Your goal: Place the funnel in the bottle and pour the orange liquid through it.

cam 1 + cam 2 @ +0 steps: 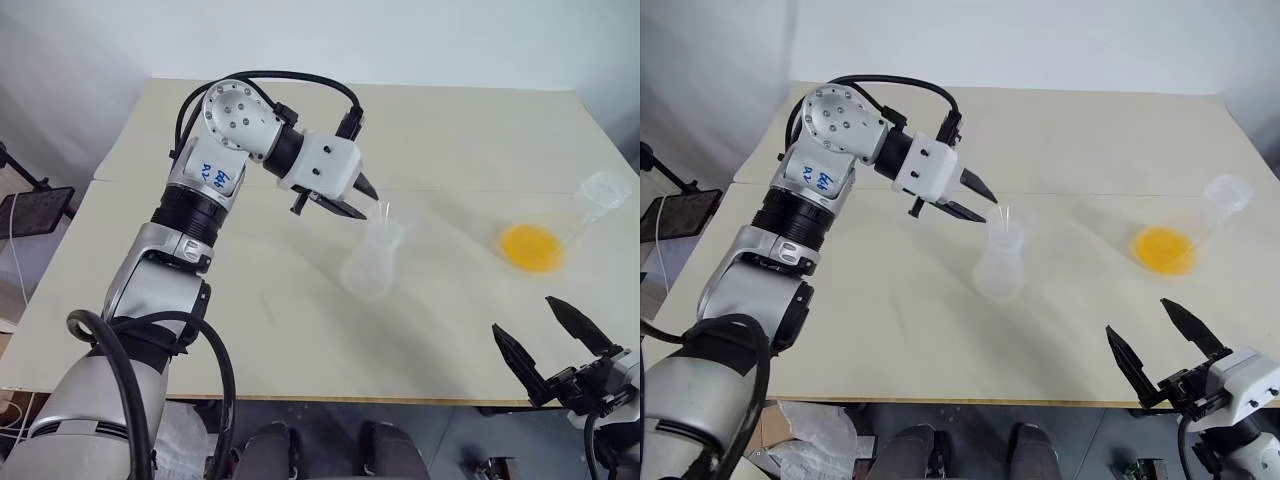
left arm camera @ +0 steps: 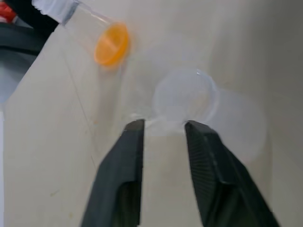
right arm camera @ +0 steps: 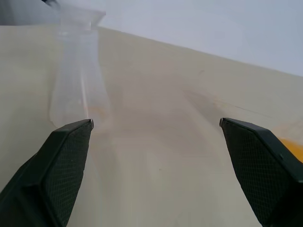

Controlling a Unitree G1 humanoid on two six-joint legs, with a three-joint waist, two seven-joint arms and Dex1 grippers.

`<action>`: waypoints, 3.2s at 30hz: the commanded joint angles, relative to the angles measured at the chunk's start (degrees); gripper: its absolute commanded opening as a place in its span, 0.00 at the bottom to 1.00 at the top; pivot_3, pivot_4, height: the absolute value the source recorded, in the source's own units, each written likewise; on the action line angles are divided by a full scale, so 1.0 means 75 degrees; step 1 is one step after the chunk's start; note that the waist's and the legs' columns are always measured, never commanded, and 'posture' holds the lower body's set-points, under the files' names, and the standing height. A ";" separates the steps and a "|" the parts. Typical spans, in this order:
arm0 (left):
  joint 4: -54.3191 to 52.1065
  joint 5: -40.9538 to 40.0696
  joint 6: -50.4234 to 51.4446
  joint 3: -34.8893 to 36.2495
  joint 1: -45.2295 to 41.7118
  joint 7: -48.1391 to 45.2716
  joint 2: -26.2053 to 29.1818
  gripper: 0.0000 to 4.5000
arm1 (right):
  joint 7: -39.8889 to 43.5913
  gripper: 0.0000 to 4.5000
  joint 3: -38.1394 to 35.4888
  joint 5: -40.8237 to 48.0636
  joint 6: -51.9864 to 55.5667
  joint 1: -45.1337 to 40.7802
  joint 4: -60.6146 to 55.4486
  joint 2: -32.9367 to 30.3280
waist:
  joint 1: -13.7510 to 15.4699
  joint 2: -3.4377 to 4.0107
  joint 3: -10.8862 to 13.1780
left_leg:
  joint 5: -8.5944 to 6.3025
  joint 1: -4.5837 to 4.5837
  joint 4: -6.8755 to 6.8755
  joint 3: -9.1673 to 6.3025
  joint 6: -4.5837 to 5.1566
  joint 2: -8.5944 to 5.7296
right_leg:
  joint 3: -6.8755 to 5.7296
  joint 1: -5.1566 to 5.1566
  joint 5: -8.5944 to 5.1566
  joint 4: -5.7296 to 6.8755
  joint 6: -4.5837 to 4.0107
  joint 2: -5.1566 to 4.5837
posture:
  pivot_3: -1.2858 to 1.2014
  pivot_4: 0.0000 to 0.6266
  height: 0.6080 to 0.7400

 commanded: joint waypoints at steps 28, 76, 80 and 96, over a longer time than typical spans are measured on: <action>-0.5658 -0.3487 0.5084 0.3856 0.7300 0.2620 0.1557 0.99 | -0.2025 1.00 -0.1374 0.0391 -0.0401 -0.0199 0.0936 0.0641 | -0.0075 0.0021 -0.0010 | -0.0010 0.0030 0.0001 -0.0048 -0.0019 0.0030 | 0.0012 0.0021 -0.0003 0.0046 -0.0007 -0.0026 | 0.52 0.24 1.00; -0.7855 -0.4613 0.5782 0.3176 0.8162 0.3503 0.1238 0.99 | -0.5307 1.00 -0.0135 -0.0804 0.5464 -0.6700 0.2973 -0.1722 | -0.0224 0.0040 -0.0014 | -0.0009 0.0029 -0.0005 -0.0024 -0.0021 0.0037 | -0.0002 0.0006 -0.0013 0.0061 -0.0025 -0.0023 | 0.52 0.24 1.00; -0.7852 -0.4625 0.5765 0.3149 0.8163 0.3526 0.1235 0.99 | -0.5348 1.00 -0.0255 -0.0812 0.5578 -0.6423 0.2650 -0.1555 | -0.0215 0.0040 -0.0014 | -0.0009 0.0029 -0.0006 -0.0026 -0.0021 0.0037 | -0.0002 0.0009 -0.0013 0.0053 -0.0025 -0.0023 | 0.52 0.24 1.00; -0.7758 -0.4573 0.5601 0.2997 0.8056 0.3594 0.1041 0.99 | -0.5522 1.00 -0.0448 -0.0927 0.5736 -0.6420 0.2485 -0.1331 | -0.0228 0.0036 -0.0016 | -0.0010 0.0029 -0.0019 -0.0023 -0.0022 0.0042 | -0.0003 0.0014 -0.0013 0.0027 -0.0024 -0.0016 | 0.52 0.24 1.00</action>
